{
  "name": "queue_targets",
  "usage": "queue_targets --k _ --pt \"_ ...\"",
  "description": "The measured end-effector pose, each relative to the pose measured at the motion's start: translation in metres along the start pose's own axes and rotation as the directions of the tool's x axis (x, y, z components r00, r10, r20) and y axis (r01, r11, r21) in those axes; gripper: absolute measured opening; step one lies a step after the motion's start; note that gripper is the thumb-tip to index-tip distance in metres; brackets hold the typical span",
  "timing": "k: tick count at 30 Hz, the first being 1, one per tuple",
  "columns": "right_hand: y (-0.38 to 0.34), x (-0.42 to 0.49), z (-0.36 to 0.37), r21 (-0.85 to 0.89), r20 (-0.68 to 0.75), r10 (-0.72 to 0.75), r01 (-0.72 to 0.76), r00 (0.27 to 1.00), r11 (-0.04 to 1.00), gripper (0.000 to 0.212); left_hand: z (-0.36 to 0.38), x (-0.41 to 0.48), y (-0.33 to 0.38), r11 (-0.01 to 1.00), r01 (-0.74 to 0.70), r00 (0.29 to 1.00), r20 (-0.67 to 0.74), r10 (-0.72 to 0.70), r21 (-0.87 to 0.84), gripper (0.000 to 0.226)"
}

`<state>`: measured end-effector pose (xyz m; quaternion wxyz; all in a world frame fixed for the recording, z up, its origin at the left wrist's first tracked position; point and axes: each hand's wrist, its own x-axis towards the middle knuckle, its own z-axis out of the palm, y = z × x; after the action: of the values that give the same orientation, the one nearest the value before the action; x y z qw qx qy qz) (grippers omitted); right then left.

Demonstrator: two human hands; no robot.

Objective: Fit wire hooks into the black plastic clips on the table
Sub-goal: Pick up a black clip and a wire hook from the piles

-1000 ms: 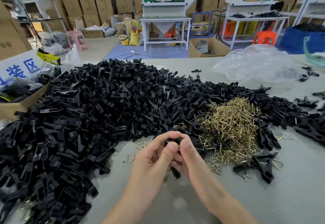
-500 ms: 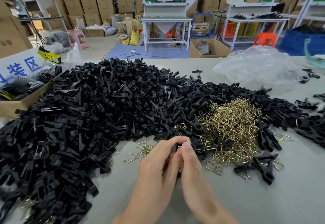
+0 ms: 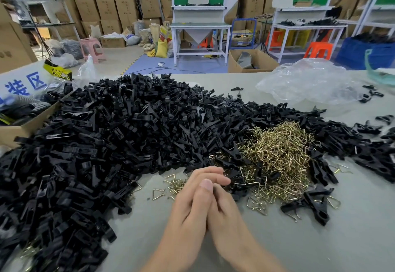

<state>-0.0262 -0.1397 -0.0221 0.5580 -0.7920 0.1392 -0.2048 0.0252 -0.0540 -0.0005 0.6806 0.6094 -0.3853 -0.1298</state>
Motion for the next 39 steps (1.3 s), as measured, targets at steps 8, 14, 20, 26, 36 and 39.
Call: queue_targets --k 8,14,20,26,36,39 --pt "-0.004 0.001 -0.002 0.030 0.065 0.007 -0.009 0.998 1.000 0.053 0.000 0.001 -0.003 1.000 0.019 0.999 -0.034 -0.019 -0.003 0.041" --pt "0.004 0.001 0.000 0.010 0.075 -0.015 0.014 0.997 1.000 0.041 0.000 0.001 -0.004 1.000 -0.008 0.999 -0.046 0.008 0.005 0.037" --pt "-0.004 0.005 -0.009 -0.079 -0.070 -0.114 0.108 0.991 0.991 0.031 -0.006 0.000 -0.001 0.999 0.022 0.997 -0.081 -0.019 0.036 0.037" --pt "-0.001 0.007 -0.027 -0.298 -0.201 -0.198 0.133 0.959 0.945 0.068 -0.007 0.001 0.002 0.984 0.057 0.991 -0.127 -0.036 0.170 0.014" --pt "0.009 0.002 -0.029 -0.358 -0.188 -0.265 0.185 0.946 0.915 0.072 -0.007 -0.002 0.005 0.981 0.193 0.970 -0.145 -0.193 -0.016 0.008" --pt "0.011 -0.005 -0.033 -0.321 -0.236 -0.280 0.198 0.930 0.926 0.056 0.001 -0.001 0.007 0.978 0.208 0.967 -0.145 -0.210 -0.027 0.011"
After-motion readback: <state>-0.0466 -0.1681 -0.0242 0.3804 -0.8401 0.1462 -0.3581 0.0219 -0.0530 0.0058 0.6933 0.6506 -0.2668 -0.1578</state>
